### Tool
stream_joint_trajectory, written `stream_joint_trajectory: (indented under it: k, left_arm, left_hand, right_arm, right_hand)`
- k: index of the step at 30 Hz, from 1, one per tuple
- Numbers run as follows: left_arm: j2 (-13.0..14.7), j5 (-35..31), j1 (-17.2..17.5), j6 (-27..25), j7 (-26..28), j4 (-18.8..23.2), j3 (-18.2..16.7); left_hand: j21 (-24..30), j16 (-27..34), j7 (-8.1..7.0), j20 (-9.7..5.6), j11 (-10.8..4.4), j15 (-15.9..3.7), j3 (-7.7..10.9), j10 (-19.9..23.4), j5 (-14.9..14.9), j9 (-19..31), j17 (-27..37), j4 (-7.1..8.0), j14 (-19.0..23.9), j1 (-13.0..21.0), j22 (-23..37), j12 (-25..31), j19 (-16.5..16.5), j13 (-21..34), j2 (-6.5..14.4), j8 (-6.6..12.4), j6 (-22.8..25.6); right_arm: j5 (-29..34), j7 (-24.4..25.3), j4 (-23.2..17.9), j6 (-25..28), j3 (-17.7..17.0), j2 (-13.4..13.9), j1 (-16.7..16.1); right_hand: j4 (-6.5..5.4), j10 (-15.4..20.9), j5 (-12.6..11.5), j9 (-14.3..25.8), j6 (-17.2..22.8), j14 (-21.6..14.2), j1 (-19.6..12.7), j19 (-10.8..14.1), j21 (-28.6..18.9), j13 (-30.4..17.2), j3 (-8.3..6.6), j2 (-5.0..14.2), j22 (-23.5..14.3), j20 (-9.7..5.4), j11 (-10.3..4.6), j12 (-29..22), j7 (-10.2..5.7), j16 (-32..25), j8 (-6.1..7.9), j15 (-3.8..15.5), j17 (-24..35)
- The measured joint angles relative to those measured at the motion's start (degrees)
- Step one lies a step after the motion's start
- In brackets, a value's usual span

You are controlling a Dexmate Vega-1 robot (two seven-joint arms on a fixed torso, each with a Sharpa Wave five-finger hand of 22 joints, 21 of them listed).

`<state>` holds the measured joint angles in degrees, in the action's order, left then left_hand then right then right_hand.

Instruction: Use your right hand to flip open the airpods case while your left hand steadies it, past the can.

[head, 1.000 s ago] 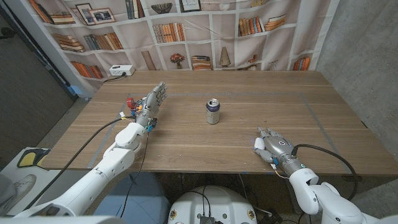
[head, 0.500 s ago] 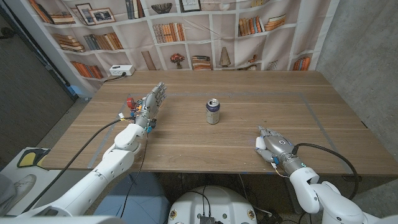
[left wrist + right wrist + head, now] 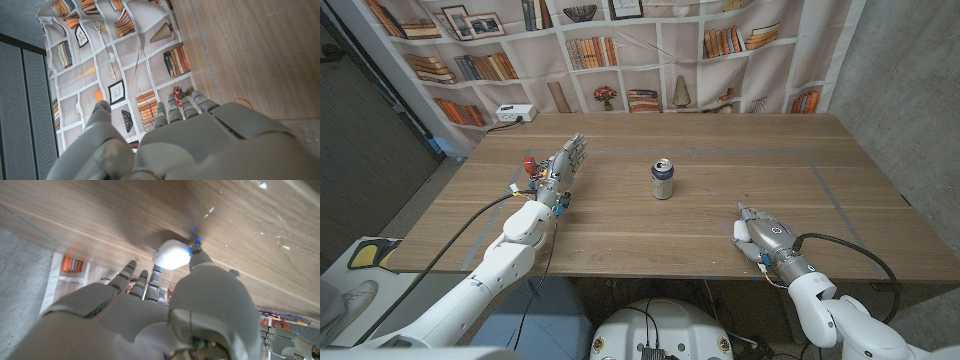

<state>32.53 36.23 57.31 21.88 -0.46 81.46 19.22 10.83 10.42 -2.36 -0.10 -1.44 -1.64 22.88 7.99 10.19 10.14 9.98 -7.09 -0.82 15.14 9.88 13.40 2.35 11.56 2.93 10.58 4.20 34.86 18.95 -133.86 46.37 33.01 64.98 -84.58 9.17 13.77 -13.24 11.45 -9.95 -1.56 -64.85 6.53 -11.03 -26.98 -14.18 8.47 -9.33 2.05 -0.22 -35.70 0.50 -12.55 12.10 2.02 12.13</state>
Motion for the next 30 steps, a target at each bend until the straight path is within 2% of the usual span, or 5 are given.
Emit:
stream_joint_trajectory:
  k: [9, 17, 28, 30]
  left_arm:
    - [0.01, -0.31, 0.00, 0.03, 0.08, 0.25, 0.00]
    - [0.02, -0.52, -0.17, 0.04, 0.15, 0.67, 0.13]
    - [0.11, -0.58, -0.47, -0.03, -0.35, 1.43, 0.40]
    - [0.05, -0.59, -0.61, -0.02, -0.54, 1.46, 0.52]
  left_hand:
    - [0.00, 0.00, 0.00, 0.00, 0.00, -0.02, -0.06, 0.00, 0.00, 0.00, 0.00, 0.07, -0.02, 0.00, 0.00, 0.00, 0.00, 0.00, 0.00, 0.00, 0.00]
    - [0.00, 0.00, 0.00, 0.00, 0.00, -0.22, -0.06, 0.00, 0.00, 0.00, 0.00, 0.06, -0.22, 0.00, 0.00, 0.00, 0.00, 0.00, 0.00, 0.00, 0.00]
    - [0.00, 0.00, -0.03, 0.00, 0.01, -0.21, -0.05, -0.01, 0.00, 0.00, 0.00, 0.06, -0.22, -0.30, 0.00, 0.00, 0.00, 0.00, 0.30, 0.00, 0.03]
    - [0.00, 0.00, -0.41, 0.00, -0.02, -0.21, -0.05, 0.02, 0.00, 0.00, 0.00, 0.06, -0.21, -0.30, 0.00, 0.00, 0.00, 0.00, 0.30, 0.00, 0.41]
  right_arm:
    - [-2.02, 4.39, -2.79, -2.08, -4.49, 0.81, -3.05]
    - [-3.78, 6.82, -4.23, -4.02, -8.10, 0.92, -5.04]
    - [-7.12, 8.60, -5.33, -8.18, -13.54, 0.29, -7.43]
    - [-7.86, 8.78, -5.46, -9.32, -14.70, 0.06, -7.84]
  right_hand:
    - [0.24, 0.02, 0.01, 0.00, 0.00, -0.83, 0.00, 1.31, 0.00, -1.30, -0.23, -0.01, -0.01, 1.35, -0.01, -1.34, 0.01, -0.49, 0.00, 0.02, 0.00]
    - [0.07, 0.01, 0.01, 0.01, 0.01, -0.83, 0.00, 2.33, 0.00, -1.31, -0.40, -0.02, -0.01, 4.24, -0.01, -1.57, 0.01, -0.49, 0.00, 0.02, 0.00]
    - [0.06, 0.01, 0.06, 0.01, 0.01, -1.43, -0.09, 3.04, -0.23, -1.30, -0.39, -0.12, -0.01, 4.94, -0.01, -2.15, 0.01, -0.49, 0.00, 0.00, 0.27]
    - [0.06, 0.01, 0.06, 0.01, 0.01, -1.43, -0.15, 2.81, -0.24, -1.30, -0.39, -0.18, -0.01, 5.16, -0.02, -2.35, 0.01, -0.49, 0.00, 0.01, 0.27]
